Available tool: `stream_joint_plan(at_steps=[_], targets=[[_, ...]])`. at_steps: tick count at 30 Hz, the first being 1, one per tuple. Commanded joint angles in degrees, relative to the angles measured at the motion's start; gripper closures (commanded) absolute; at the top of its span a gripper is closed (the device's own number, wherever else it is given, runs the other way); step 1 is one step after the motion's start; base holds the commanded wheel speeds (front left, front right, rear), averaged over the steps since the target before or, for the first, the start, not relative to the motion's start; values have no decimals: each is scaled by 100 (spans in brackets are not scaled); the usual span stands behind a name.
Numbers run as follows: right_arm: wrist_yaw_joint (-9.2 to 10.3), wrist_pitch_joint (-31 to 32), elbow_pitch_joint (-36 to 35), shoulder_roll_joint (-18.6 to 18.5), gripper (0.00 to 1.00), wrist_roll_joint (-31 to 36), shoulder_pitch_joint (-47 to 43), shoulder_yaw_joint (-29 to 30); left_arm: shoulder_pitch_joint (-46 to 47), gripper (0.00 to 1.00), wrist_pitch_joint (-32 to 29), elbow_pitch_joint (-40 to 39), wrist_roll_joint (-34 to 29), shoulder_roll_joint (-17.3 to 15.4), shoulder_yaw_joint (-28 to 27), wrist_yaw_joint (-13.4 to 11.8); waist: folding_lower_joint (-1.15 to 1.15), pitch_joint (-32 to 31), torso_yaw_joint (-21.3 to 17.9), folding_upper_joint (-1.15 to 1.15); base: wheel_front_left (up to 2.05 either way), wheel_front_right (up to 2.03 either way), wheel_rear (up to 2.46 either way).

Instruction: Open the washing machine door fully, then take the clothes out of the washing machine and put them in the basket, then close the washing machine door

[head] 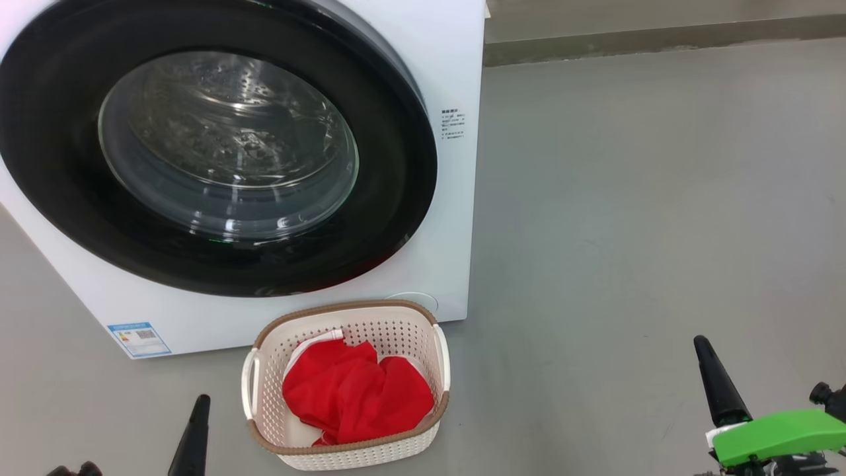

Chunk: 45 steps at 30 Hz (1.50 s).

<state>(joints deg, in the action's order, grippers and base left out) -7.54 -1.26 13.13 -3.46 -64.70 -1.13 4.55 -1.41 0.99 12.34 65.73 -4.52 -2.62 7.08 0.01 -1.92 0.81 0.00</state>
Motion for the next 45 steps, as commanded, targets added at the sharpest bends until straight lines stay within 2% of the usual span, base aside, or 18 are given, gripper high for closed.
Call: stream_joint_plan(at_steps=[1,45], targets=[[3,52,-125,-56,100,-178,304,-55,302,100,-43,-103,152,-28,-174,27,0,7,-3,0,0,0,0],[5,780,89,58,100,-2741,732,203,760,100,-751,170,2641,164,-394,41,-1,209,-81,0,0,0,0]])
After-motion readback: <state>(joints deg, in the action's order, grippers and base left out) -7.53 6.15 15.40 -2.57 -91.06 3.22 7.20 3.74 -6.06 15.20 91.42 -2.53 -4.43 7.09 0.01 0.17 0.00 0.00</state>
